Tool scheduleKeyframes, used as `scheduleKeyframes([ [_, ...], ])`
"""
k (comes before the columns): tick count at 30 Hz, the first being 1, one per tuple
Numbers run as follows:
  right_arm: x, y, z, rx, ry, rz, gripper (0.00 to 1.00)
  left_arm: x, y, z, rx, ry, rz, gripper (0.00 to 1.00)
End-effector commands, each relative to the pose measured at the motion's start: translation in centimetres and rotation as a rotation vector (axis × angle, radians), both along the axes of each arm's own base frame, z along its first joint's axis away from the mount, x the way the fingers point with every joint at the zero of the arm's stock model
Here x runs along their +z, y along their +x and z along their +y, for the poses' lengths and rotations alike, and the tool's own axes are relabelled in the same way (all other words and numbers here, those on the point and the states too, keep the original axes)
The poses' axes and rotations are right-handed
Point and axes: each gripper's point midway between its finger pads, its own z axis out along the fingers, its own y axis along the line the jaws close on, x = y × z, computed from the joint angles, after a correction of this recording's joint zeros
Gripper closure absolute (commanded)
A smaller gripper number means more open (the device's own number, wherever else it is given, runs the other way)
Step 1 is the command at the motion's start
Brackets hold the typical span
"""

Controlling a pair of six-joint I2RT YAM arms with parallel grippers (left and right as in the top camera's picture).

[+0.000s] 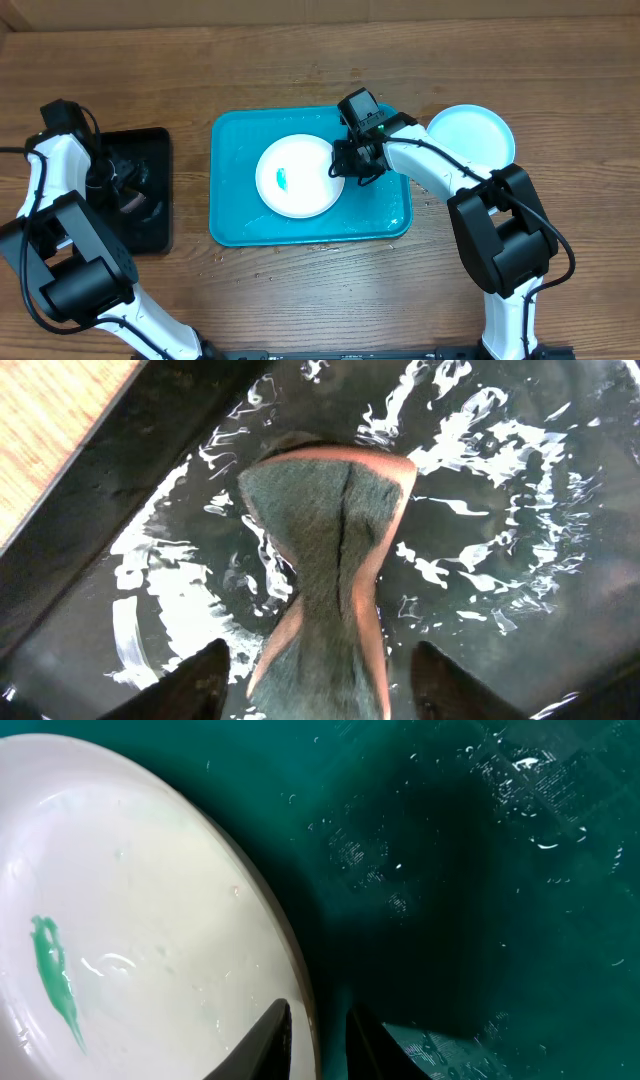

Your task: Clean dirty plates on tray and stack at the side

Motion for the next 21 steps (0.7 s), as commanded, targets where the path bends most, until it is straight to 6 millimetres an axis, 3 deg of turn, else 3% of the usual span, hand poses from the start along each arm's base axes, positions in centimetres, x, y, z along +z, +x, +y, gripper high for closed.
scheduleKeyframes([
  [1,0.1,0.0,-0.1,0.001,-0.002,-0.009,0.79,-2.1,-1.5,-0.7,-0.009,-0.027,0.035,0.32],
  [6,0.1,0.0,-0.1,0.001,-0.003,-0.007,0.79,-3.3,-1.9,-0.3,-0.002,-0.001,0.027,0.06],
  [9,0.1,0.0,-0.1,0.001,-0.003,-0.007,0.79,-3.2,-1.3,0.0,-0.002,0.011,0.004,0.08],
  [13,0.1,0.0,-0.1,0.001,-0.003,-0.007,0.79,-3.1,-0.8,0.3,-0.024,0.027,-0.015,0.36],
  [16,0.1,0.0,-0.1,0.001,-0.004,-0.006,0.79,-2.7,-0.4,0.5,-0.060,0.036,-0.019,0.85],
  [17,0.1,0.0,-0.1,0.001,-0.004,-0.006,0.79,-2.7,-0.4,0.5,-0.060,0.035,-0.018,0.96],
  [21,0.1,0.0,-0.1,0.001,-0.003,-0.007,0.79,-2.7,-0.3,0.2,-0.062,0.019,-0.022,0.96],
])
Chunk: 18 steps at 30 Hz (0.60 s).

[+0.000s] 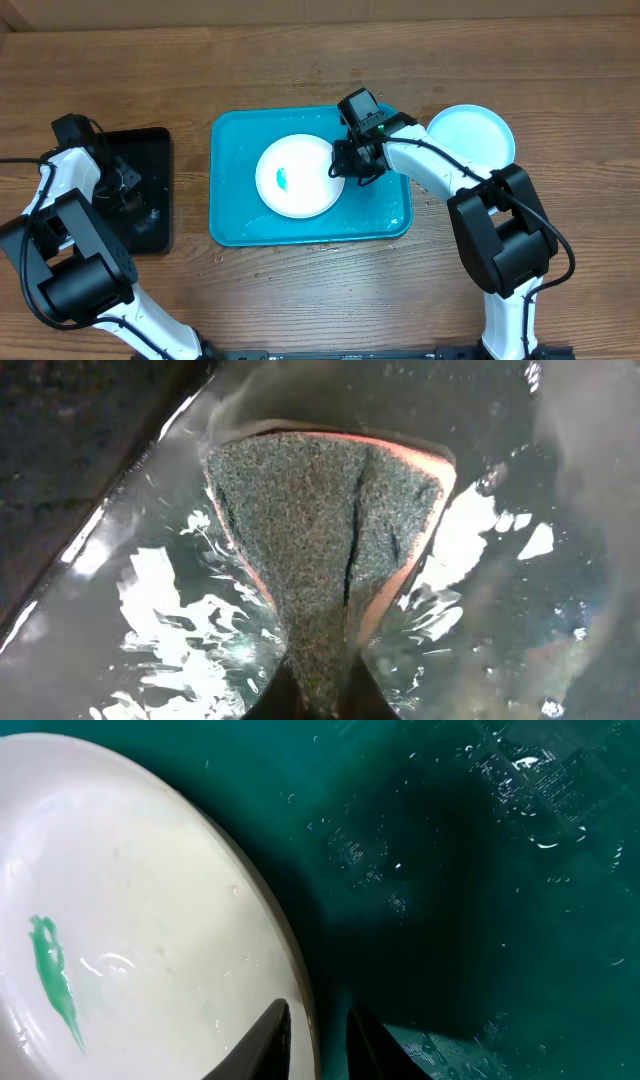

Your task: Clean dirty plates on tray and stack at the side

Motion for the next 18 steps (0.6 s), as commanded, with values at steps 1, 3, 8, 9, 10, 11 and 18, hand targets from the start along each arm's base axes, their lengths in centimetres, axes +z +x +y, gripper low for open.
scheduleKeyframes([
  [1,0.1,0.0,-0.1,0.001,-0.003,-0.008,0.79,0.1,0.1,0.2,-0.020,-0.001,-0.001,0.91],
  [3,0.1,0.0,-0.1,0.001,-0.003,-0.007,0.79,0.1,0.1,0.3,-0.019,0.002,-0.004,0.27],
  [8,0.1,0.0,-0.1,0.001,-0.003,-0.007,0.79,0.4,1.1,1.1,-0.016,0.039,-0.042,0.00],
  [9,0.1,0.0,-0.1,0.001,-0.004,-0.007,0.79,0.5,1.3,1.3,-0.016,0.047,-0.052,0.00],
  [10,0.1,0.0,-0.1,0.001,-0.003,-0.007,0.79,0.5,1.6,1.4,-0.016,0.053,-0.062,0.00],
  [11,0.1,0.0,-0.1,0.001,-0.003,-0.007,0.79,0.6,1.8,1.5,-0.016,0.057,-0.069,0.00],
  [18,0.1,-0.1,-0.1,0.001,-0.005,-0.004,0.79,0.8,2.6,2.0,-0.018,0.078,-0.105,0.16],
])
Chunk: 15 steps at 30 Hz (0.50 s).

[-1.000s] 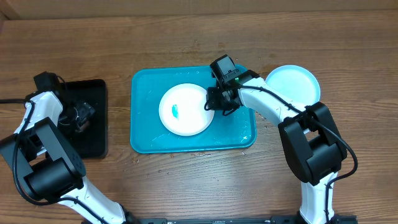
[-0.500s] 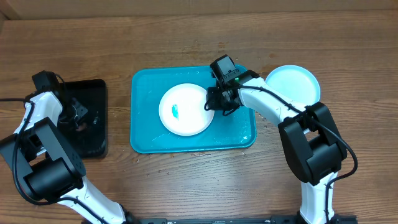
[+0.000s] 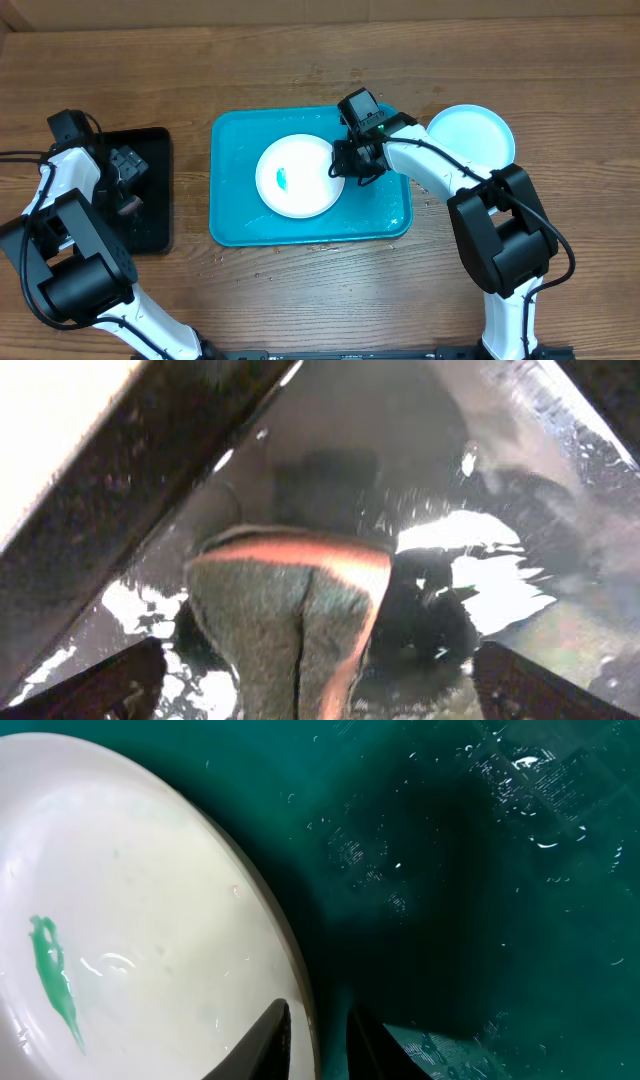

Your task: Clean dirty plates on tray and stack at the side

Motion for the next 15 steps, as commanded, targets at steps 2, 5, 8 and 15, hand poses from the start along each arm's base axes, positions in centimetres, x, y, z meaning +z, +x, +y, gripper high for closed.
scheduleKeyframes([
  [2,0.08,-0.11,-0.13,0.002,-0.005,-0.003,0.79,0.21,0.47,0.80,-0.010,0.027,-0.017,0.27],
  [5,0.06,-0.15,-0.15,0.002,-0.006,-0.001,0.79,0.22,0.81,0.95,-0.013,0.034,-0.029,0.27],
  [8,0.06,-0.15,-0.15,0.002,-0.006,-0.001,0.79,-0.15,0.77,0.95,-0.013,0.031,-0.023,0.12],
  [15,0.07,-0.14,-0.15,0.002,-0.006,-0.002,0.79,-0.67,0.54,0.72,-0.025,0.020,-0.006,0.96],
])
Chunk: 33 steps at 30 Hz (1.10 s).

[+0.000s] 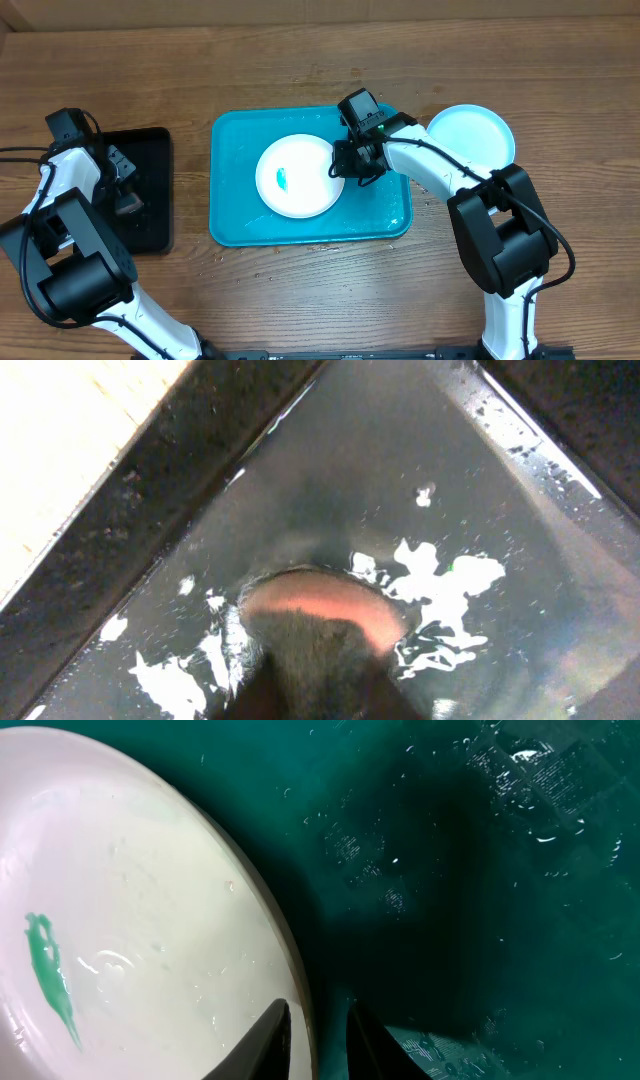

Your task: Clean dirty plates on tray and stack at the side

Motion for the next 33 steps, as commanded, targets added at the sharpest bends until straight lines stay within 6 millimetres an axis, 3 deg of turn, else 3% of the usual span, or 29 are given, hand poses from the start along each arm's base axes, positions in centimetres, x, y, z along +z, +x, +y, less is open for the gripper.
scheduleKeyframes([
  [1,0.1,0.0,-0.1,0.001,-0.003,-0.006,0.79,-0.8,-0.4,0.1,-0.008,-0.010,0.029,0.96],
  [3,0.1,0.0,-0.1,0.001,-0.003,-0.006,0.79,-1.0,-0.9,-0.1,-0.008,-0.019,0.047,0.82],
  [4,0.1,0.0,-0.1,0.001,-0.003,-0.007,0.79,-1.0,-1.1,-0.3,-0.008,-0.025,0.058,0.53],
  [5,0.1,0.0,-0.1,0.002,-0.003,-0.006,0.79,-1.1,-1.4,-0.5,-0.008,-0.033,0.072,0.16],
  [6,0.1,0.0,-0.1,0.002,-0.003,-0.007,0.79,-1.3,-1.8,-0.7,-0.008,-0.042,0.088,0.00],
  [12,0.1,0.0,-0.1,0.025,-0.008,-0.014,0.79,-1.7,-3.8,-1.8,-0.008,-0.089,0.169,0.00],
  [13,0.1,0.0,-0.1,0.025,-0.008,-0.014,0.79,-1.7,-3.9,-1.9,-0.008,-0.092,0.176,0.07],
  [14,0.1,0.0,-0.1,0.025,-0.008,-0.014,0.79,-1.8,-4.1,-2.0,-0.008,-0.097,0.182,0.21],
  [15,0.1,-0.1,-0.1,0.025,-0.008,-0.013,0.79,-1.8,-4.2,-2.1,-0.009,-0.102,0.185,0.40],
  [17,0.1,-0.1,-0.1,0.025,-0.010,-0.010,0.79,-1.8,-4.4,-2.3,-0.010,-0.110,0.195,0.68],
  [18,0.1,-0.1,-0.2,0.025,-0.011,-0.010,0.79,-1.8,-4.6,-2.4,-0.010,-0.114,0.201,0.94],
  [20,0.1,-0.1,-0.2,0.024,-0.010,-0.011,0.79,-1.8,-4.6,-2.4,-0.009,-0.114,0.201,0.96],
  [22,0.1,-0.1,-0.2,0.024,-0.010,-0.010,0.78,-1.8,-4.5,-2.3,-0.009,-0.111,0.197,0.94],
  [23,0.1,-0.1,-0.2,0.024,-0.010,-0.011,0.78,-1.8,-4.4,-2.2,-0.009,-0.109,0.194,0.64],
  [24,0.1,-0.1,-0.2,0.024,-0.010,-0.010,0.79,-1.8,-4.2,-2.1,-0.009,-0.103,0.184,0.23],
  [25,0.1,-0.1,-0.2,0.024,-0.011,-0.010,0.79,-1.7,-3.9,-1.9,-0.009,-0.096,0.172,0.00],
  [31,0.1,-0.1,-0.2,0.024,-0.010,-0.011,0.79,-1.5,-2.8,-1.2,-0.009,-0.067,0.126,0.00],
  [33,0.1,-0.1,-0.2,0.024,-0.010,-0.011,0.78,-1.4,-2.6,-1.1,-0.009,-0.063,0.120,0.05],
])
